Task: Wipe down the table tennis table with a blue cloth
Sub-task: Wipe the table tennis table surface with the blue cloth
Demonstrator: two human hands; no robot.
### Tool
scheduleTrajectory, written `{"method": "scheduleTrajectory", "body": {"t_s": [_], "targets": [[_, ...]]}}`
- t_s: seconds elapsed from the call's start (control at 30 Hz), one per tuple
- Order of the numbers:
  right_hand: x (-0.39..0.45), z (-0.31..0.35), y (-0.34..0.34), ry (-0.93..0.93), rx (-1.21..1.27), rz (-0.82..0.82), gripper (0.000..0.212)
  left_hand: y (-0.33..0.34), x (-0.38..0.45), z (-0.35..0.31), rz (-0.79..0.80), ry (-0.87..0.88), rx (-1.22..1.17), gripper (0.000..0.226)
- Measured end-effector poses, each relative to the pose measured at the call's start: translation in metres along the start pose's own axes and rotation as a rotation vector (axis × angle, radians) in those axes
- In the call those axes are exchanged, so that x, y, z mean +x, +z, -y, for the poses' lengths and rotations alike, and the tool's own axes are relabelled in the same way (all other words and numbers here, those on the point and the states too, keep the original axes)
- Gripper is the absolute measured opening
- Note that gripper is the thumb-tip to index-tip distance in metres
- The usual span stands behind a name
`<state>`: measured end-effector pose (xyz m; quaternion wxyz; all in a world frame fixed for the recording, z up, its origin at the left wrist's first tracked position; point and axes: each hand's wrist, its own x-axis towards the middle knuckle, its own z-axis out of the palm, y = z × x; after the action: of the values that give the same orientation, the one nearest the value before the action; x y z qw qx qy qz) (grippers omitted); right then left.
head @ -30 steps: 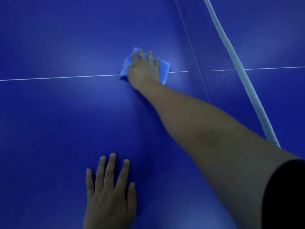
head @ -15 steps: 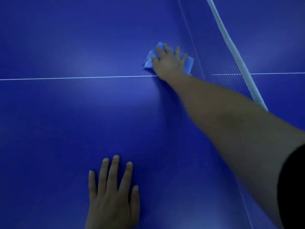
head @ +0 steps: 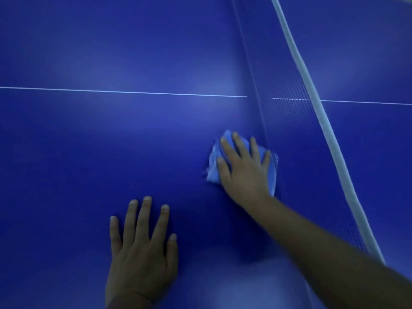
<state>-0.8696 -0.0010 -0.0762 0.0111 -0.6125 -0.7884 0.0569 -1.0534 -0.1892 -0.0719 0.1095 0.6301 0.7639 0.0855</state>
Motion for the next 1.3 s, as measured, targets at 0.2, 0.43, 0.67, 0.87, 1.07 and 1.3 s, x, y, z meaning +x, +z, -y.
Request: {"method": "scheduleTrajectory", "body": {"t_s": [0.2, 0.43, 0.67, 0.87, 1.07, 1.3], "targets": [[0.103, 0.004, -0.008, 0.126, 0.058, 0.014, 0.054, 0.001, -0.003, -0.001, 0.02, -0.006, 0.024, 0.062], [0.087, 0.006, -0.014, -0.076, 0.201, -0.122, 0.047, 0.002, -0.002, 0.0, 0.018, 0.006, -0.004, 0.061], [0.232, 0.03, -0.02, -0.239, -0.066, 0.016, 0.051, 0.009, -0.001, 0.004, -0.044, 0.011, 0.018, 0.064], [0.266, -0.04, -0.034, 0.073, 0.051, 0.078, 0.052, 0.012, -0.001, 0.006, -0.093, 0.018, 0.048, 0.061], [0.092, -0.043, -0.017, 0.148, 0.048, 0.015, 0.061, 0.01, -0.001, 0.005, -0.111, 0.015, 0.019, 0.062], [0.046, -0.023, -0.004, 0.017, -0.017, -0.014, 0.056, 0.011, -0.001, 0.006, -0.049, 0.006, 0.01, 0.067]]}}
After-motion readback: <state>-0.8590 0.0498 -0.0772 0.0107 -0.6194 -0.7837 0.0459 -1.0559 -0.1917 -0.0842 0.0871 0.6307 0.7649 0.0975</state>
